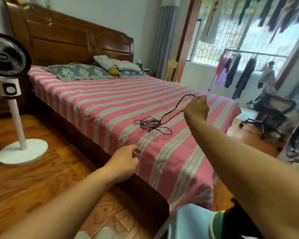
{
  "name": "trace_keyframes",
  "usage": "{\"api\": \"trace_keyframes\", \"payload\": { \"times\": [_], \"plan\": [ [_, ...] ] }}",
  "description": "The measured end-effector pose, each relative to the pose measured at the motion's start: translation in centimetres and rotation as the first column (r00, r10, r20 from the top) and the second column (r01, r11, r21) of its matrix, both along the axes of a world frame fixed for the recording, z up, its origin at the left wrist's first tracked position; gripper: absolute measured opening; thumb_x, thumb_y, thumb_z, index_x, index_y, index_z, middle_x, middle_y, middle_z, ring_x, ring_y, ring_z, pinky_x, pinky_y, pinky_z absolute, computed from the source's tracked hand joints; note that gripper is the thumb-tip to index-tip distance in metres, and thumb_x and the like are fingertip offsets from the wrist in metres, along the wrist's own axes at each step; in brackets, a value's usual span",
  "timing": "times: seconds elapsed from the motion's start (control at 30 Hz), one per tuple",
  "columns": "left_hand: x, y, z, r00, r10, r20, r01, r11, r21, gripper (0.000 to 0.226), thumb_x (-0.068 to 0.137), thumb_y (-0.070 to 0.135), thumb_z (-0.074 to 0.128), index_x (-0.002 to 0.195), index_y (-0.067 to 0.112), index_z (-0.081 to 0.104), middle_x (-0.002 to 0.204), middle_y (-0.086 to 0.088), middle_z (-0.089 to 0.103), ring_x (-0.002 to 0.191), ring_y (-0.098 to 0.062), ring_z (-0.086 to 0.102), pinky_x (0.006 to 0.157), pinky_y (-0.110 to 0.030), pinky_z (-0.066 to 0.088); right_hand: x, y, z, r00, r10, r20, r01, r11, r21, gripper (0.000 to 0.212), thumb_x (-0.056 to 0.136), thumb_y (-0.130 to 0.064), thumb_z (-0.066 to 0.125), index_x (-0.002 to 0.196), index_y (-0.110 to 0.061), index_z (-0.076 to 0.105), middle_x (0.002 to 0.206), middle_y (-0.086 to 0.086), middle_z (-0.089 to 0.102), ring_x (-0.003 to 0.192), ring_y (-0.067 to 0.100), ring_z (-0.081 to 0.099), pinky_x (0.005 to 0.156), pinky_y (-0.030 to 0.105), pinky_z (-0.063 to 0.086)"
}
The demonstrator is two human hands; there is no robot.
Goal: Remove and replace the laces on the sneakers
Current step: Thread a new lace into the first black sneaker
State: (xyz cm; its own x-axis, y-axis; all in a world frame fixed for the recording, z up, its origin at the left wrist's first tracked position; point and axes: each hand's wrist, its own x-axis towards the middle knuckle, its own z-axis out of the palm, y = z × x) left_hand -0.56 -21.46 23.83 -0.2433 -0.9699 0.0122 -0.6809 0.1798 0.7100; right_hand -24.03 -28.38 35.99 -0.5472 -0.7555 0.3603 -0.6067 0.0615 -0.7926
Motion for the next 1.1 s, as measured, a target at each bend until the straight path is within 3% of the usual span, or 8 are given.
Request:
{"api": "trace_keyframes", "payload": {
  "times": [0.23, 0.4, 0.53, 0.6, 0.7, 0.87, 0.97, 1.1],
  "plan": [
    [-2.9, 11.3, 9.5, 0.988, -0.068, -0.142, 0.076, 0.995, 0.057, 0.055, 0.093, 0.023, 0.064, 0.145, 0.021, 0.048, 0.139, -0.004, 0.057, 0.113, -0.019, 0.060, 0.097, -0.033, 0.049, -4.4, 17.8, 8.9, 0.919, 0.378, 0.111, -0.375, 0.926, -0.045, 0.015, 0.104, -0.012, 0.049, 0.093, -0.011, 0.060, 0.098, 0.009, 0.071, 0.102, 0.029, 0.069, 0.092, 0.040, 0.057],
    [-7.9, 17.5, 13.5, 0.888, -0.174, -0.427, 0.193, 0.981, 0.003, 0.096, 0.088, 0.020, 0.080, 0.158, 0.044, 0.019, 0.155, 0.003, 0.035, 0.127, -0.028, 0.057, 0.092, -0.044, 0.059, -2.7, 28.0, 10.5, 0.676, 0.684, 0.275, -0.693, 0.717, -0.081, 0.014, 0.104, -0.008, 0.049, 0.107, 0.001, 0.059, 0.100, 0.020, 0.074, 0.098, 0.028, 0.074, 0.089, 0.036, 0.059],
    [-11.0, 21.8, 16.5, 0.845, -0.279, -0.456, 0.273, 0.959, -0.079, 0.041, 0.101, 0.018, 0.063, 0.141, 0.018, 0.053, 0.109, -0.006, 0.071, 0.084, -0.018, 0.071, 0.064, -0.029, 0.053, -1.7, 32.6, 12.1, 0.662, 0.723, 0.195, -0.707, 0.690, -0.157, 0.010, 0.102, -0.007, 0.054, 0.102, -0.002, 0.062, 0.094, 0.014, 0.071, 0.090, 0.023, 0.073, 0.086, 0.036, 0.060],
    [-9.9, 22.5, 17.7, 0.887, -0.188, -0.421, 0.137, 0.979, -0.149, 0.021, 0.107, 0.012, 0.048, 0.103, 0.012, 0.069, 0.064, -0.002, 0.064, 0.057, -0.020, 0.058, 0.063, -0.035, 0.046, -2.3, 33.6, 12.7, 0.809, 0.588, -0.006, -0.585, 0.803, -0.112, 0.009, 0.100, -0.006, 0.056, 0.104, -0.002, 0.063, 0.092, 0.013, 0.068, 0.084, 0.023, 0.068, 0.083, 0.040, 0.061],
    [-5.6, 23.0, 18.9, 0.944, -0.172, -0.282, 0.114, 0.971, -0.211, 0.034, 0.108, 0.009, 0.041, 0.087, 0.012, 0.068, 0.059, -0.003, 0.053, 0.055, -0.020, 0.049, 0.063, -0.035, 0.039, -3.6, 33.9, 12.0, 0.858, 0.270, -0.436, -0.294, 0.956, 0.014, 0.017, 0.097, -0.015, 0.058, 0.108, -0.008, 0.069, 0.103, 0.007, 0.070, 0.090, 0.019, 0.062, 0.088, 0.040, 0.055],
    [2.7, 25.8, 15.7, 0.988, 0.064, -0.141, -0.073, 0.995, -0.065, 0.033, 0.109, 0.017, 0.044, 0.091, 0.008, 0.070, 0.080, -0.002, 0.073, 0.075, -0.012, 0.069, 0.074, -0.031, 0.052, -3.6, 35.4, 9.3, 0.943, 0.293, 0.156, -0.283, 0.956, -0.082, 0.022, 0.101, -0.012, 0.053, 0.102, -0.011, 0.074, 0.081, 0.003, 0.068, 0.068, 0.019, 0.058, 0.066, 0.034, 0.047],
    [6.9, 28.5, 12.0, 0.948, 0.216, -0.235, -0.194, 0.975, 0.110, 0.036, 0.110, 0.027, 0.040, 0.092, 0.013, 0.067, 0.088, -0.005, 0.075, 0.089, -0.024, 0.071, 0.078, -0.035, 0.049, -2.7, 38.5, 6.4, 0.680, 0.391, 0.620, -0.419, 0.901, -0.109, 0.020, 0.102, -0.007, 0.047, 0.099, -0.005, 0.067, 0.053, -0.003, 0.039, 0.045, 0.011, 0.034, 0.044, 0.025, 0.032],
    [5.8, 32.3, 11.4, 0.912, 0.144, -0.384, -0.085, 0.983, 0.165, 0.036, 0.112, 0.030, 0.038, 0.087, 0.009, 0.056, 0.058, -0.002, 0.038, 0.051, -0.017, 0.045, 0.055, -0.030, 0.053, -2.0, 43.5, 2.4, 0.622, 0.616, 0.483, -0.778, 0.415, 0.472, 0.015, 0.101, -0.016, 0.058, 0.105, -0.003, 0.065, 0.058, -0.004, 0.033, 0.049, 0.009, 0.028, 0.043, 0.021, 0.025]
  ]
}}
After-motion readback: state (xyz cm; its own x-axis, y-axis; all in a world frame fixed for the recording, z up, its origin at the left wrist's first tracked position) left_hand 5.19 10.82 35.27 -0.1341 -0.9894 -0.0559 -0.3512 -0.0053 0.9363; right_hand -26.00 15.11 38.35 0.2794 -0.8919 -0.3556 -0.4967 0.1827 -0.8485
